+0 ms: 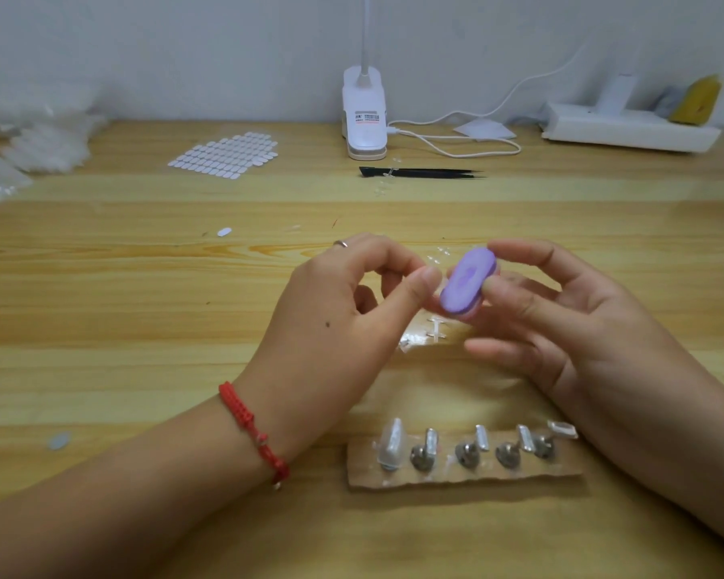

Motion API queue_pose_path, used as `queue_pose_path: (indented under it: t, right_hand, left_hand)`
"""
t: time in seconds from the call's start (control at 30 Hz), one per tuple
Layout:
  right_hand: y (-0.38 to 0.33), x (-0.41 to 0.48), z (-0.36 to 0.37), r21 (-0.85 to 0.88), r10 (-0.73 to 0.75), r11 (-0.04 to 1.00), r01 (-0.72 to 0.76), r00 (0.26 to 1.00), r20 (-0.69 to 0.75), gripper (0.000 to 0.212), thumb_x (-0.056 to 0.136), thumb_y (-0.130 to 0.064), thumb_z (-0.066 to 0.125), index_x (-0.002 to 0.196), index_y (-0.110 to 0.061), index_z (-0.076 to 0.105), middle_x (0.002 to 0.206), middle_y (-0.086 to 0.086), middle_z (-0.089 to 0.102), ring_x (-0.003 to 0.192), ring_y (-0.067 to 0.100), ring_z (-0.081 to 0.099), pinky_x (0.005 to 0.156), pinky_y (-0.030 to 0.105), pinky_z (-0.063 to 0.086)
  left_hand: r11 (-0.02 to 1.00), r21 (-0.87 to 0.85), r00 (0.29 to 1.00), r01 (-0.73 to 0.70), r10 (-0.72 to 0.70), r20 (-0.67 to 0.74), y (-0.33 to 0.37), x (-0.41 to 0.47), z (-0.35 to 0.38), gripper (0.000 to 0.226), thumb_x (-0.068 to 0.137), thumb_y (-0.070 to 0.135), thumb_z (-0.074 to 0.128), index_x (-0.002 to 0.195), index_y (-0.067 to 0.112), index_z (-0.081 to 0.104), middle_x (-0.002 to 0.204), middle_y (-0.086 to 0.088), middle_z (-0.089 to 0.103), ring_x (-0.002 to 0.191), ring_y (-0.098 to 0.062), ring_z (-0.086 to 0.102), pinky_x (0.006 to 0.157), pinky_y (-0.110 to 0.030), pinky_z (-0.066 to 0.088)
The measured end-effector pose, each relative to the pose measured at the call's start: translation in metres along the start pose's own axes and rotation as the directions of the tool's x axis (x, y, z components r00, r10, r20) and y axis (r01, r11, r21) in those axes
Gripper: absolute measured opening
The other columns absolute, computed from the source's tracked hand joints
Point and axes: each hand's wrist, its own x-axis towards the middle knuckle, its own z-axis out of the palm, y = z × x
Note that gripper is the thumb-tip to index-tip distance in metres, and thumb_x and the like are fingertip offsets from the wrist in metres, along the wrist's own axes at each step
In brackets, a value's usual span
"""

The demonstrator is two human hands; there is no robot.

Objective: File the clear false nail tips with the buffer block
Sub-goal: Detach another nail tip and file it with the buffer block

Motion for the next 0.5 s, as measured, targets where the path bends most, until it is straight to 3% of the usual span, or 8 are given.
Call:
queue_pose_path:
  t: [0.1, 0.33, 0.5]
  right_hand:
    - [-0.0037, 0.0019, -0.0028, 0.131, 0.038, 0.991, -0.033, 0.999, -0.036, 0.031, 0.078, -0.010, 0.062, 0.109, -0.012, 0.057, 0.100, 0.018, 0.074, 0.092, 0.026, 0.073, 0.055, 0.018, 0.055]
    - [0.0034, -0.0024, 0.0032, -0.122, -0.045, 0.991, 0.051, 0.998, 0.053, 0.026, 0.070, -0.017, 0.070, 0.096, -0.016, 0.067, 0.089, 0.010, 0.074, 0.081, 0.022, 0.074, 0.055, 0.023, 0.057]
    - [0.0002, 0.0014, -0.0007, 0.052, -0.027, 0.998, 0.029, 0.999, -0.041, 0.028, 0.076, -0.011, 0.063, 0.103, -0.012, 0.060, 0.087, 0.010, 0.075, 0.082, 0.022, 0.075, 0.054, 0.021, 0.056]
  left_hand:
    - [1.000, -0.022, 1.000, -0.011, 0.011, -0.012, 0.0016, -0.0007, -0.0001, 0.013, 0.085, 0.026, 0.065, 0.074, 0.019, 0.064, 0.053, 0.017, 0.048, 0.036, -0.002, 0.036, 0.041, -0.005, 0.025]
    - [0.999, -0.032, 1.000, -0.012, 0.011, -0.023, 0.0023, 0.0002, -0.0003, 0.011, 0.086, 0.022, 0.065, 0.075, 0.017, 0.066, 0.061, 0.012, 0.049, 0.037, -0.002, 0.035, 0.041, -0.005, 0.024]
    - [0.999, -0.012, 0.999, -0.044, 0.044, -0.024, 0.0048, -0.0023, 0.0011, 0.012, 0.083, 0.025, 0.067, 0.072, 0.020, 0.064, 0.055, 0.015, 0.043, 0.036, -0.002, 0.036, 0.042, -0.005, 0.024]
